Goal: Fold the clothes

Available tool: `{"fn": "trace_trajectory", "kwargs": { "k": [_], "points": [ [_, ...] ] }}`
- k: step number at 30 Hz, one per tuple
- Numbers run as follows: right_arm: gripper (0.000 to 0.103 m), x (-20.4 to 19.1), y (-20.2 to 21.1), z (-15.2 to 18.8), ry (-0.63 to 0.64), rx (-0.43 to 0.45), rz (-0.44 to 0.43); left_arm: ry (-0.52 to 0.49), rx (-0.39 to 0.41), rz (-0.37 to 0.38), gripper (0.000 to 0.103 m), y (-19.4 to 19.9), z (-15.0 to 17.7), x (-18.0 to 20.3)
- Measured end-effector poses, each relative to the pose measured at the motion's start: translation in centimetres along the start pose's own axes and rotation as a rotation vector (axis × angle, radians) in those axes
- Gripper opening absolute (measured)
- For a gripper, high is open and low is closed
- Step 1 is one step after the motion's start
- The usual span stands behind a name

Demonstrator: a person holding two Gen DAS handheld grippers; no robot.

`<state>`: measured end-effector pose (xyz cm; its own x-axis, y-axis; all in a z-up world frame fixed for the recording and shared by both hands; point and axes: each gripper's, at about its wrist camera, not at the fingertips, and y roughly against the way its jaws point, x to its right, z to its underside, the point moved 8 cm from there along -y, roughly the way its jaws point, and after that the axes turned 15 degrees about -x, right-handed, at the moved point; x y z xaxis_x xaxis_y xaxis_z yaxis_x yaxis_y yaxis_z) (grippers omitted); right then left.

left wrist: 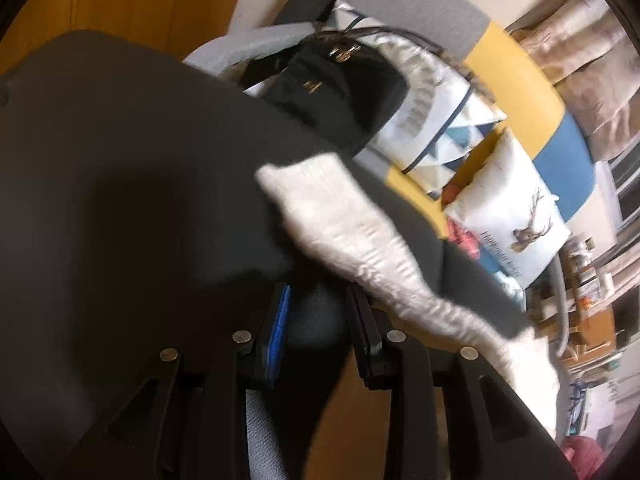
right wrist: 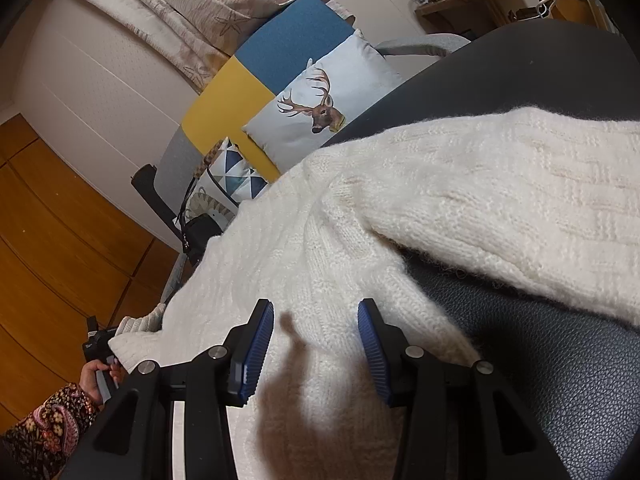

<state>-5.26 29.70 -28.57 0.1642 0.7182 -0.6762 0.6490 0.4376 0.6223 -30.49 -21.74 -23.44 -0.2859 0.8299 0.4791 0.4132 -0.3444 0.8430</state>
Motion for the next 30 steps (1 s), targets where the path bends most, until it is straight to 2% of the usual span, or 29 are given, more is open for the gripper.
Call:
{"fn": "trace_trajectory", "kwargs": {
  "k": [1,2,3,4,6,8,11,12,15,18,19,22,24,25,26,28,29,30],
  "points": [
    [0.045,0.0,0.0,0.0,0.0,0.0,-0.003,0.018,-0.01,0.08,0.032,-0.2,-0.1,0.7],
    [0.045,0.0,0.0,0.0,-0.001,0.0,-0.006,0.029,-0.024,0.133,0.039,-0.6,-0.2,1.5],
    [0.045,0.0,0.0,-0.1,-0.001,0.0,-0.008,0.029,-0.045,0.146,0.049,-1.3,-0.3,2.3],
    [0.045,0.0,0.0,-0.1,-0.002,0.0,-0.01,0.009,-0.066,0.132,0.051,-2.0,-0.3,3.2],
    [0.045,0.1,0.1,-0.1,-0.003,0.001,-0.014,-0.097,-0.103,0.018,0.051,-3.6,0.2,4.9],
    [0.045,0.1,0.1,-0.1,-0.004,0.002,-0.018,-0.221,-0.107,-0.119,0.051,-5.0,0.7,6.7],
    [0.045,0.0,0.2,-0.1,-0.006,0.003,-0.024,-0.376,-0.073,-0.349,0.051,-6.4,0.9,8.3],
    [0.045,0.0,0.2,-0.1,-0.006,0.004,-0.026,-0.404,-0.071,-0.392,0.051,-6.7,0.9,8.5],
    [0.045,0.1,0.2,-0.1,-0.008,0.006,-0.035,-0.457,-0.036,-0.486,0.051,-6.9,0.4,9.3],
    [0.045,0.1,0.2,-0.1,-0.009,0.007,-0.041,-0.441,0.044,-0.58,0.051,-6.2,-1.2,9.2],
    [0.045,0.1,0.2,-0.1,-0.009,0.007,-0.043,-0.417,0.04,-0.577,0.051,-6.4,-1.7,8.9],
    [0.045,0.1,0.2,-0.1,-0.01,0.008,-0.051,-0.354,0.035,-0.571,0.064,-7.1,-3.0,8.1],
    [0.045,0.1,0.2,-0.1,-0.011,0.009,-0.056,-0.354,0.061,-0.585,0.072,-7.1,-3.0,8.0],
    [0.045,0.1,0.2,-0.2,-0.011,0.009,-0.058,-0.355,0.074,-0.592,0.073,-7.1,-3.0,8.0],
    [0.045,0.1,0.2,-0.2,-0.011,0.01,-0.06,-0.367,0.084,-0.597,0.071,-7.1,-2.9,8.2],
    [0.045,0.1,0.2,-0.1,-0.012,0.011,-0.061,-0.432,0.094,-0.598,0.052,-7.2,-2.2,9.2],
    [0.045,0.1,0.2,-0.1,-0.012,0.011,-0.061,-0.473,0.092,-0.593,0.035,-7.3,-1.6,9.8],
    [0.045,0.1,0.2,-0.1,-0.012,0.011,-0.061,-0.506,0.093,-0.591,0.023,-7.2,-1.0,10.3]
  ]
}}
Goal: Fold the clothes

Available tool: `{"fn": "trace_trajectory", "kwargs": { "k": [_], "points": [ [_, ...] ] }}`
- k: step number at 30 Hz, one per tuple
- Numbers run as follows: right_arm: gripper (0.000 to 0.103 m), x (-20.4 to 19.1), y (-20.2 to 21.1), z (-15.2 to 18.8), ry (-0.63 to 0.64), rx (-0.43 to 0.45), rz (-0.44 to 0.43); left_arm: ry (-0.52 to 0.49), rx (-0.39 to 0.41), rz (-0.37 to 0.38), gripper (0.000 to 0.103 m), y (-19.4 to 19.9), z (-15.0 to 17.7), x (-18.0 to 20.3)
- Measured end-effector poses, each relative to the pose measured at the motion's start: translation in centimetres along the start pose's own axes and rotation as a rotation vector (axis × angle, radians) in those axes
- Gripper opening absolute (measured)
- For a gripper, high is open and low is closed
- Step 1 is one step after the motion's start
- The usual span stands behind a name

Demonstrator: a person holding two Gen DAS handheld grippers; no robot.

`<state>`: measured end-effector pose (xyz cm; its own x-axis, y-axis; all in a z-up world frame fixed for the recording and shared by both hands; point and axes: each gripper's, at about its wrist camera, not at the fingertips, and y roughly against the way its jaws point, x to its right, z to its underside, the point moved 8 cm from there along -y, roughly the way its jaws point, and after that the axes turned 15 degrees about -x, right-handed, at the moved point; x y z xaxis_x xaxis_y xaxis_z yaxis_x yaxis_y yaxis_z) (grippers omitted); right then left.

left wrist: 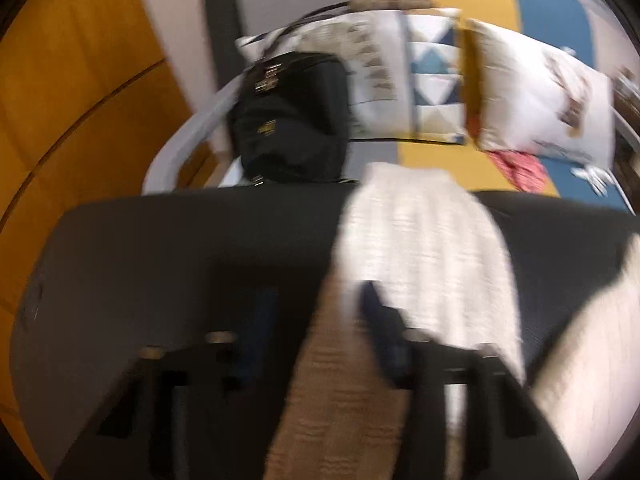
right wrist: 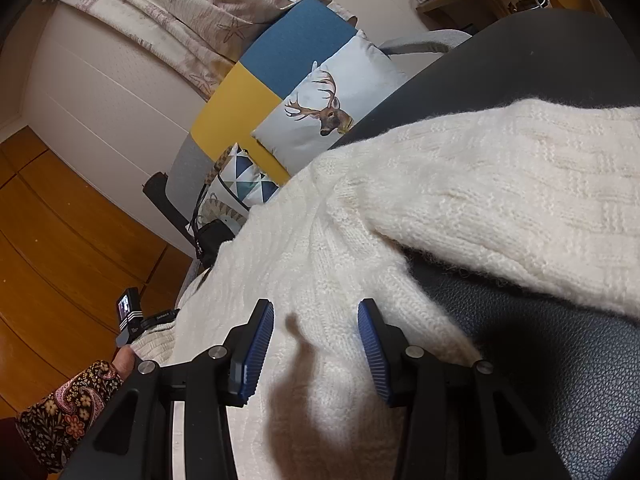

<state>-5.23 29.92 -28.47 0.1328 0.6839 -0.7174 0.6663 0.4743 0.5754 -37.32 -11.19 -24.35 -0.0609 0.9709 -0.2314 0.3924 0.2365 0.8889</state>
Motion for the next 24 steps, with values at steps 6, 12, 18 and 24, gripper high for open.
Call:
{"fn": "trace_trajectory", "kwargs": {
  "k": [6,12,18,24],
  "points": [
    [0.045,0.0,0.0,0.0,0.0,0.001,-0.001,0.037,0.016,0.148,0.01,1.8,1.8,-0.9],
    [0.045,-0.2,-0.2,0.0,-0.002,0.003,-0.003,0.165,0.01,0.217,0.005,2.5,4.4,-6.6],
    [0.045,0.0,-0.1,0.0,-0.002,0.001,-0.002,0.37,-0.048,0.062,0.005,1.1,8.9,-15.9],
    [0.045,0.0,-0.2,-0.1,0.0,-0.001,0.002,0.659,-0.134,0.026,0.005,0.0,18.4,-24.1]
  ]
}}
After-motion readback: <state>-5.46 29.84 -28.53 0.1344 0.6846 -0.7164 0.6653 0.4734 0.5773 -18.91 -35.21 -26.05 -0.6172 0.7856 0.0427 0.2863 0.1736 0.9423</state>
